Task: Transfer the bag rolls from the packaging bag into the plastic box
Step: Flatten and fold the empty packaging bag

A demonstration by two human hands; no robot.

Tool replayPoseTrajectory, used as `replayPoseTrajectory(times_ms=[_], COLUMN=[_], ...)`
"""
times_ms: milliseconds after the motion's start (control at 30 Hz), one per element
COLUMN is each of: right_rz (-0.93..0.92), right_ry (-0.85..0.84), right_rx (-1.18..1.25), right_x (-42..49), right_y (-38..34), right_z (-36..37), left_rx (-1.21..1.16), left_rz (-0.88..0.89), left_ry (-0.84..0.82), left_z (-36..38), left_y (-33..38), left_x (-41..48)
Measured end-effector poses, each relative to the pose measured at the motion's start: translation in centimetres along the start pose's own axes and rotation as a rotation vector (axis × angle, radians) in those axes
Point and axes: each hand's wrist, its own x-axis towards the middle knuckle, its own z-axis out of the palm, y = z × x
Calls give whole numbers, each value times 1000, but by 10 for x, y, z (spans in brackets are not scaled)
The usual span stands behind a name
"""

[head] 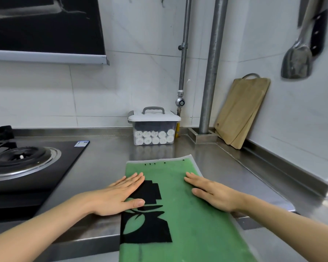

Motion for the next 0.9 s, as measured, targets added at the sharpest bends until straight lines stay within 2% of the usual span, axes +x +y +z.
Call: replayPoseTrajectory(times_ms=[200, 367, 433, 500, 533, 667, 833, 900], right_rz=[-110, -181, -205, -219, -225, -229, -262, -266], right_ry=[88, 76, 75, 90, 102, 155, 362, 387], right_rx=[-78, -191, -254, -290, -300, -346, -409, -429], right_x=[-35, -59, -63, -64, -64, -61, -58, -58], right_y=[-1, -3, -4, -4, -5, -2, 6, 5], right_z=[9, 14, 17, 19, 19, 25, 39, 40], left_rx=[31, 62, 96, 257, 316, 379, 378, 341], left_rz=[68, 87, 65, 45, -10, -38, -52, -62], left_ry=[54, 115, 173, 357, 385, 353, 364, 337], left_z=[14, 23, 30, 39, 40, 48, 49, 49], left_y=[9, 27, 30, 29, 30, 26, 25, 24], left_x=[-33, -55, -62, -68, -70, -67, -66, -66])
